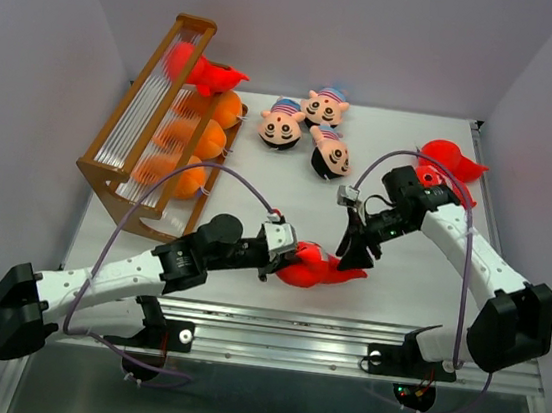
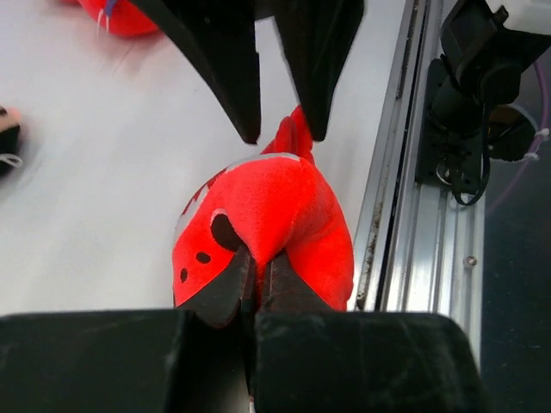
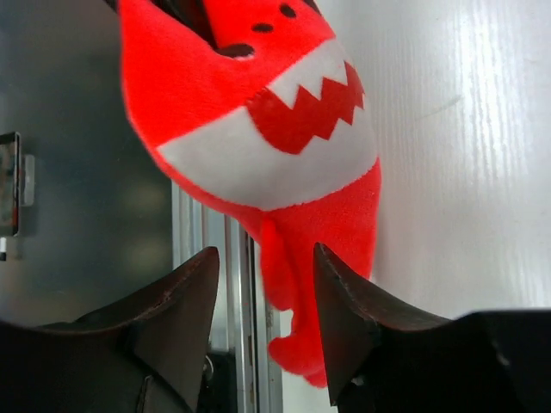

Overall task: Place and organize the stuffed toys onto the shelf
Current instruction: Pass the stuffed toy from the right arm to the left, then pass the stuffed toy from the left arm to the right, then pass the stuffed toy from the right arm to the left, then pass the stuffed toy from the left arm to the right

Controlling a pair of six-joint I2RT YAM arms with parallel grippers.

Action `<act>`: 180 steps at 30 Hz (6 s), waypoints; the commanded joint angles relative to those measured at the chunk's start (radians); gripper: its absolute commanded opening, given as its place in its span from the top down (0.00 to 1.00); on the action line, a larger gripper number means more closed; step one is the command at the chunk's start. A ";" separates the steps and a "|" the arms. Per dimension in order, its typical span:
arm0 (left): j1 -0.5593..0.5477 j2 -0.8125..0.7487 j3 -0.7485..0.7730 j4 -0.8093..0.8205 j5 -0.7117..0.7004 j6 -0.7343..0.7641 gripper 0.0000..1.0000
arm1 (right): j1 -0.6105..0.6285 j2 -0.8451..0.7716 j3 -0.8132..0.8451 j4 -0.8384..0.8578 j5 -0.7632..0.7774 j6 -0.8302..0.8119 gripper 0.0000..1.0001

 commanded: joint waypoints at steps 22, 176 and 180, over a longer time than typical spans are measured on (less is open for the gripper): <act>0.217 0.103 0.065 0.098 0.364 -0.470 1.00 | 0.030 -0.133 0.063 0.126 -0.034 -0.017 0.01; 0.447 0.614 1.055 -0.792 0.004 0.841 1.00 | -0.369 0.005 -0.083 0.385 -0.019 0.343 0.00; 0.528 0.652 1.078 -0.781 0.053 0.878 1.00 | -0.380 0.002 -0.104 0.382 -0.042 0.324 0.00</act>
